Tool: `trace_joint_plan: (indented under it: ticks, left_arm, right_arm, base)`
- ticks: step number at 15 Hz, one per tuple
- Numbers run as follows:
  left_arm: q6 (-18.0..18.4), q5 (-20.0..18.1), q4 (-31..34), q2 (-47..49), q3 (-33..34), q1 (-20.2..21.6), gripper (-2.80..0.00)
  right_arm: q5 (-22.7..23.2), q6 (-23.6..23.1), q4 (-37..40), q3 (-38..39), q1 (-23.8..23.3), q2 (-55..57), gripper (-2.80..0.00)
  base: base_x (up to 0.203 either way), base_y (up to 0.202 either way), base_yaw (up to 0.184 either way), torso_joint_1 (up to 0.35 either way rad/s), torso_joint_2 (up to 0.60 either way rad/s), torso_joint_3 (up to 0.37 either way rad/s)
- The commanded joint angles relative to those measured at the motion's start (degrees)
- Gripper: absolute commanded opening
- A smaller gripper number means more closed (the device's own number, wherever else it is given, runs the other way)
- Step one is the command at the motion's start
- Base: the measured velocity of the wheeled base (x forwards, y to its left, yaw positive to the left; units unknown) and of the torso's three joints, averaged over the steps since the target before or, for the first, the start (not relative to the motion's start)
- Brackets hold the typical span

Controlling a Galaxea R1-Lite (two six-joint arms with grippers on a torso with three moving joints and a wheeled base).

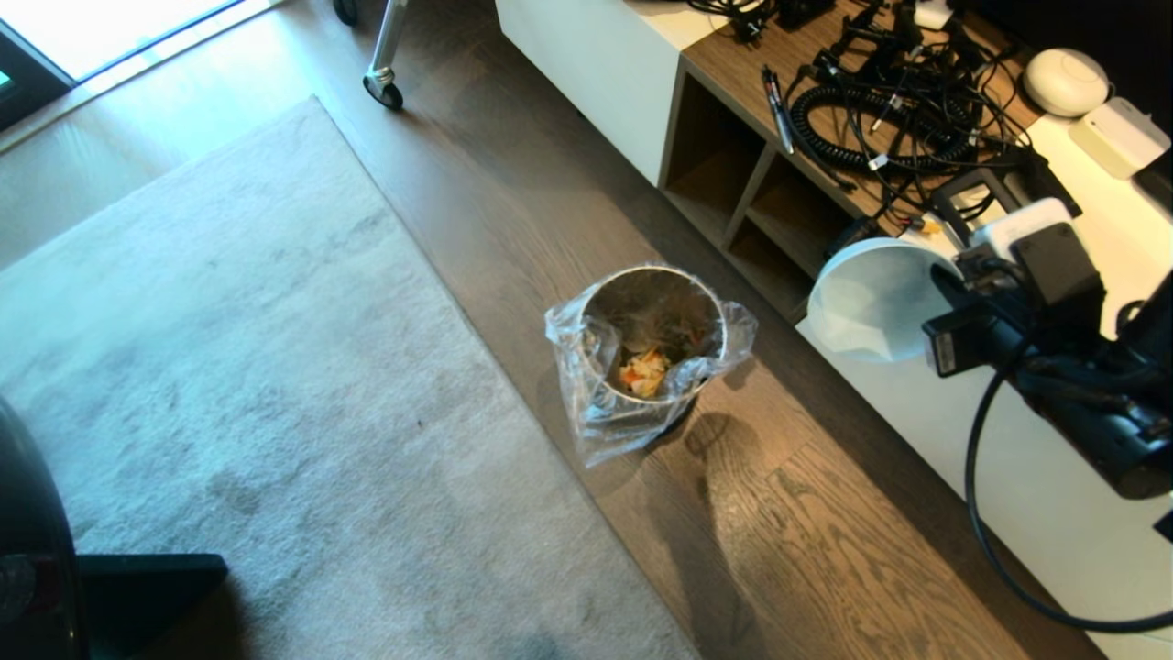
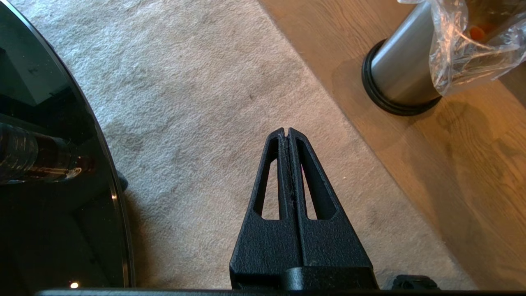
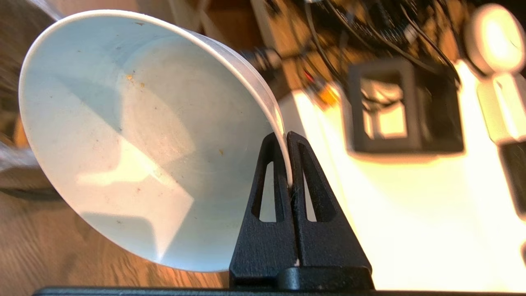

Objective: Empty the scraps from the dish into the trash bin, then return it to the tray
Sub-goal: Put the bowl back to the table

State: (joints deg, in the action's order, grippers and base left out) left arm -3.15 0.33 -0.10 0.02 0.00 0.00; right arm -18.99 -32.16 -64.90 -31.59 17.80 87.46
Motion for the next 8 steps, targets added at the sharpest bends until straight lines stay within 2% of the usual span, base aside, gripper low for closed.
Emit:
trace_joint_plan:
  ticks: [1, 6, 8]
  left_arm:
    - [0.0, 0.0, 0.0, 0.0, 0.0, 0.0, -2.8]
    - [0.0, 0.0, 0.0, 0.0, 0.0, 0.0, -2.8]
    - [0.0, 0.0, 0.0, 0.0, 0.0, 0.0, -2.8]
  right_arm:
    - [-0.4, -0.1, -0.4, 4.0, -3.6, -4.4, -2.8]
    - [-0.9, 0.2, 0.1, 13.9, -13.4, -10.6, -2.8]
    - [-3.5, 0.0, 1.2, 18.8, -16.0, -14.0, -2.8]
  base:
    - [0.0, 0.0, 0.0, 0.0, 0.0, 0.0]
    - [0.0, 0.0, 0.0, 0.0, 0.0, 0.0]
    - [0.0, 0.0, 0.0, 0.0, 0.0, 0.0]
